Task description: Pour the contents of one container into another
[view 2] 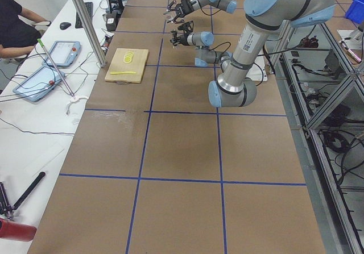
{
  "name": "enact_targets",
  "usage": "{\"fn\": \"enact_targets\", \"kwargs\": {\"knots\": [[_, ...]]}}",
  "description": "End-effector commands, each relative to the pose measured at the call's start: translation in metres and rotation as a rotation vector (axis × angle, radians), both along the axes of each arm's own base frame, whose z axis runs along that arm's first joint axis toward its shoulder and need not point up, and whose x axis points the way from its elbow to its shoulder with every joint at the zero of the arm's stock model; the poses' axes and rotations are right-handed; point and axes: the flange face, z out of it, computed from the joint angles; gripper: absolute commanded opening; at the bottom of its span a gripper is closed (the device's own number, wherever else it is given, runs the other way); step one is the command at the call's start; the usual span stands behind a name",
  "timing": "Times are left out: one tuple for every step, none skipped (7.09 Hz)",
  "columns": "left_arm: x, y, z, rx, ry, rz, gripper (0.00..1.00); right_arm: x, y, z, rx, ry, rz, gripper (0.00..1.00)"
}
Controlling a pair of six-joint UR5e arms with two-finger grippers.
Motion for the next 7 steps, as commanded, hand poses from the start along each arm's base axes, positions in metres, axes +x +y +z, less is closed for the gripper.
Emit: {"fn": "enact_targets", "kwargs": {"knots": [[-0.013,-0.016,0.003,0.010,0.017,-0.002,0.00,0.008,0.002,0.010,-0.062,-0.135,0.045,0.00],[-0.018,-0.023,0.004,0.010,0.016,-0.010,0.00,0.012,0.003,0.012,-0.090,-0.211,0.066,0.00],[-0.025,-0.026,0.009,0.015,0.029,-0.019,0.00,0.016,0.005,0.015,-0.124,-0.293,0.092,0.00],[-0.036,-0.031,0.030,0.017,0.045,-0.031,0.00,0.019,0.005,0.018,-0.163,-0.388,0.124,0.00],[-0.048,-0.033,0.042,0.017,0.056,-0.043,0.00,0.021,0.004,0.021,-0.197,-0.471,0.155,0.00],[-0.064,-0.033,0.054,0.014,0.054,-0.056,0.00,0.023,0.005,0.042,-0.245,-0.536,0.195,0.00],[-0.083,-0.041,0.060,0.015,0.061,-0.077,0.00,0.024,0.004,0.056,-0.285,-0.597,0.229,0.00]]}}
